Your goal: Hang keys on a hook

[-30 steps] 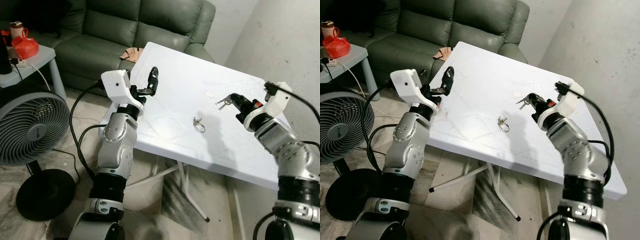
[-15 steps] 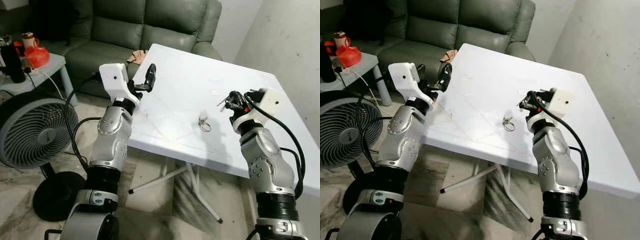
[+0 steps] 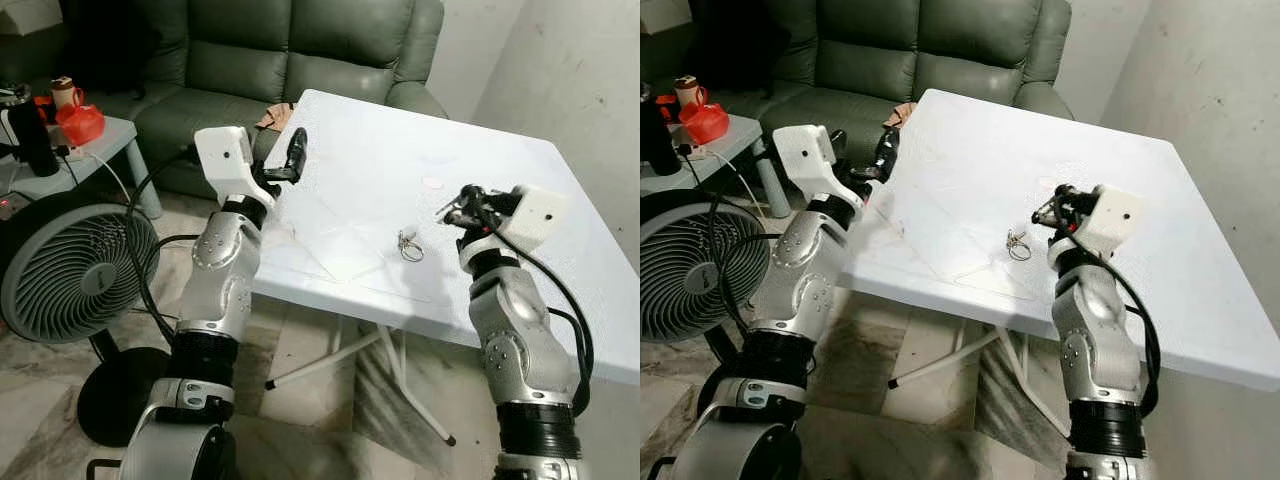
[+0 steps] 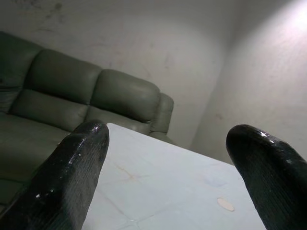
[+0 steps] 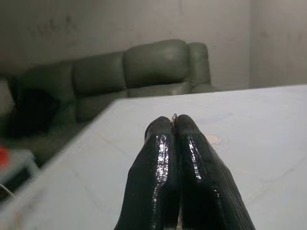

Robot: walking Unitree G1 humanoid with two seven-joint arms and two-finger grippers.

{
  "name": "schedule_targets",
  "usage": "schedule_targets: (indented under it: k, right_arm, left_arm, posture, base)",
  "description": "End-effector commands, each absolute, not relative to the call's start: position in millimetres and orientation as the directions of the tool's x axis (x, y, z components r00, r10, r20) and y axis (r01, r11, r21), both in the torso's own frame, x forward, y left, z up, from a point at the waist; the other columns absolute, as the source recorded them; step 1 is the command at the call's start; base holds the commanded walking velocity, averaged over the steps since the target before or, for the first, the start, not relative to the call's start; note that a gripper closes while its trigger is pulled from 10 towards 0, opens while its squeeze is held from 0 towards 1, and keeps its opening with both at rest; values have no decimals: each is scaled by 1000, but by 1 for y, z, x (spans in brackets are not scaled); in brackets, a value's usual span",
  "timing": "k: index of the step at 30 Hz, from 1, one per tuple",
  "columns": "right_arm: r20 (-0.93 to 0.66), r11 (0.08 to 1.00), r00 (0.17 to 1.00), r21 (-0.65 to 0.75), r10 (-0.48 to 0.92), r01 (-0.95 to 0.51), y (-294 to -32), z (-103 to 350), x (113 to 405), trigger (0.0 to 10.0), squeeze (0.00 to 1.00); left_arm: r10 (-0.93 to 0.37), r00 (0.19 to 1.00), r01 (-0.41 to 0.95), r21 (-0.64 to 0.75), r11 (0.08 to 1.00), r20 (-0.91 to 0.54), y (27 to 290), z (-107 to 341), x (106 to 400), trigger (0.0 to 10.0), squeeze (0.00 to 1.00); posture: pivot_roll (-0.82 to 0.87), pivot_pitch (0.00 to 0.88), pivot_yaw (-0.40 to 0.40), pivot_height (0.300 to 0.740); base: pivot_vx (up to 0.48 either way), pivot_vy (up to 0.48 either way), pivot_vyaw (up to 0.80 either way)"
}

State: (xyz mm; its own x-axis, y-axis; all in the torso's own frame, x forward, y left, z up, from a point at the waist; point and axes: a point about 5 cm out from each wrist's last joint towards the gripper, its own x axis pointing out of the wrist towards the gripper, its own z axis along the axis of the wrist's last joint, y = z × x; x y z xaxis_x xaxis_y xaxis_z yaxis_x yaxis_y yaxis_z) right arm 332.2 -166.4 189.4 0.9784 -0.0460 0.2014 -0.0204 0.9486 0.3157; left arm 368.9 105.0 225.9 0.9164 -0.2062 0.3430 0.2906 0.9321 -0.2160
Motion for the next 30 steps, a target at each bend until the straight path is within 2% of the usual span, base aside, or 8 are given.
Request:
schedule_targets:
  k: [1, 2, 4, 7, 12, 19, 24, 30]
  right_arm:
    - [258, 916, 965, 397, -58, -52, -168, 203, 331, 10000, 0]
    - [289, 980, 957, 198, -36, -23, -166, 207, 332, 10000, 0]
    - [316, 980, 949, 194, -19, -45, -165, 212, 331, 10000, 0]
    - [367, 997, 930, 60, 27, -53, -162, 218, 327, 10000, 0]
    - [419, 997, 906, 9, 65, -76, -161, 223, 322, 10000, 0]
    - [402, 997, 913, -11, 72, -74, -165, 214, 320, 10000, 0]
    - [339, 996, 937, -11, 89, -91, -170, 188, 319, 10000, 0]
    - [293, 993, 949, -43, 119, -112, -173, 172, 314, 10000, 0]
  left_arm:
    - [-217, 904, 307, -208, 929, 368, 100, 235, 371, 10000, 0]
    - [-214, 901, 304, -196, 932, 378, 102, 238, 371, 10000, 0]
    - [-215, 896, 305, -187, 934, 389, 102, 240, 371, 10000, 0]
    - [-223, 892, 314, -186, 931, 393, 103, 240, 370, 10000, 0]
    - [-239, 892, 321, -166, 932, 383, 105, 235, 370, 10000, 0]
    - [-258, 897, 335, -172, 926, 359, 110, 223, 369, 10000, 0]
    - [-275, 914, 331, -155, 931, 298, 114, 185, 364, 10000, 0]
    - [-291, 920, 330, -116, 937, 263, 118, 170, 357, 10000, 0]
  posture:
    - [-1, 0, -82, 711]
    - [-2, 0, -83, 711]
    - [-2, 0, -83, 711]
    - [-12, 0, -72, 711]
    - [-19, 0, -69, 711]
    - [-22, 0, -66, 711]
    - [-21, 0, -67, 711]
    - [-29, 0, -63, 711]
  base:
    - [0, 0, 0]
    - [0, 0, 0]
    - [0, 0, 0]
    - [0, 0, 0]
    - [0, 0, 0]
    - [0, 0, 0]
    - [0, 0, 0]
    - [0, 0, 0]
